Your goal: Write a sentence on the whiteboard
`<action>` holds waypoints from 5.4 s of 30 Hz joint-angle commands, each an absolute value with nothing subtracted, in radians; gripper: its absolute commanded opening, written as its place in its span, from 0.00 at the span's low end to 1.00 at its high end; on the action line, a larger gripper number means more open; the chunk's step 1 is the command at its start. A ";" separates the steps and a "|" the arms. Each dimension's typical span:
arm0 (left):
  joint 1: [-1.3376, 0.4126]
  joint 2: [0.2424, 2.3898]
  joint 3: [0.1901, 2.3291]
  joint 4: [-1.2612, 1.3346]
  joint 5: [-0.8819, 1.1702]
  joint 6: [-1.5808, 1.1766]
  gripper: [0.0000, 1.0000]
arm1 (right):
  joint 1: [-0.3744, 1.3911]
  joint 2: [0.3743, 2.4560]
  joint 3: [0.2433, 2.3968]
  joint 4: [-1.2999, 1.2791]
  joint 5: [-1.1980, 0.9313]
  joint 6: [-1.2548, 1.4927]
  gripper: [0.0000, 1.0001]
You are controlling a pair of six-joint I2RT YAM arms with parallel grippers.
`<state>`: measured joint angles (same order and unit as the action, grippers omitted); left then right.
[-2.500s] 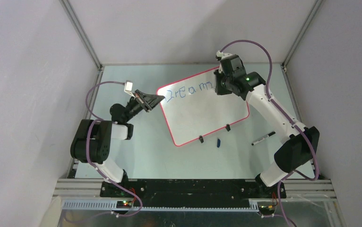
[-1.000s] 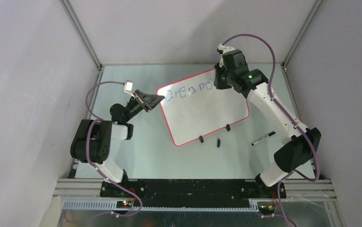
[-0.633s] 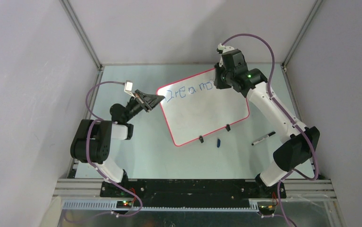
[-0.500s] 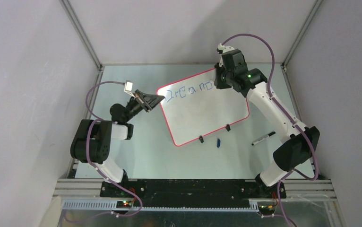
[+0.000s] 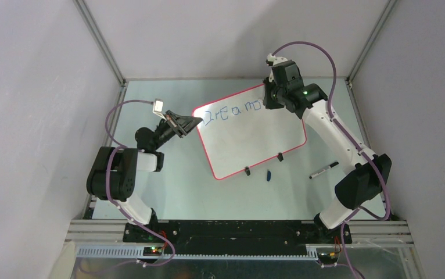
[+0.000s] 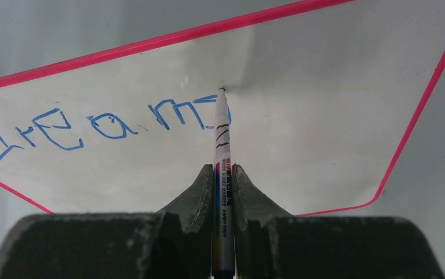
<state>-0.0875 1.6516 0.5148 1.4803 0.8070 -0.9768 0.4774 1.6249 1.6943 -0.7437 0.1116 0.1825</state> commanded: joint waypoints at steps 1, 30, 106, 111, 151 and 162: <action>-0.107 1.641 0.534 1.532 0.855 -0.931 0.00 | 0.487 1.638 1.742 -0.733 0.107 0.180 0.00; -0.107 1.640 0.533 1.532 0.850 -0.931 0.00 | 0.506 1.436 1.580 -0.653 0.100 0.198 0.00; -0.107 1.637 0.531 1.532 0.851 -0.929 0.00 | 0.505 1.571 1.619 -0.615 0.065 0.173 0.00; -0.107 1.636 0.529 1.532 0.853 -0.930 0.00 | 0.509 1.572 1.618 -0.632 0.065 0.174 0.00; -0.105 1.639 0.531 1.532 0.842 -0.931 0.00 | 0.549 1.232 1.316 -0.445 0.035 0.213 0.00; -0.103 1.634 0.520 1.533 0.829 -0.928 0.00 | 0.666 1.070 1.015 -0.248 0.058 0.162 0.00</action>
<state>-0.0875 1.6516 0.5148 1.4803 0.8062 -0.9764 0.6498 1.1584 1.0828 -0.4042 0.0551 0.1806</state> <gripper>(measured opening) 0.046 0.163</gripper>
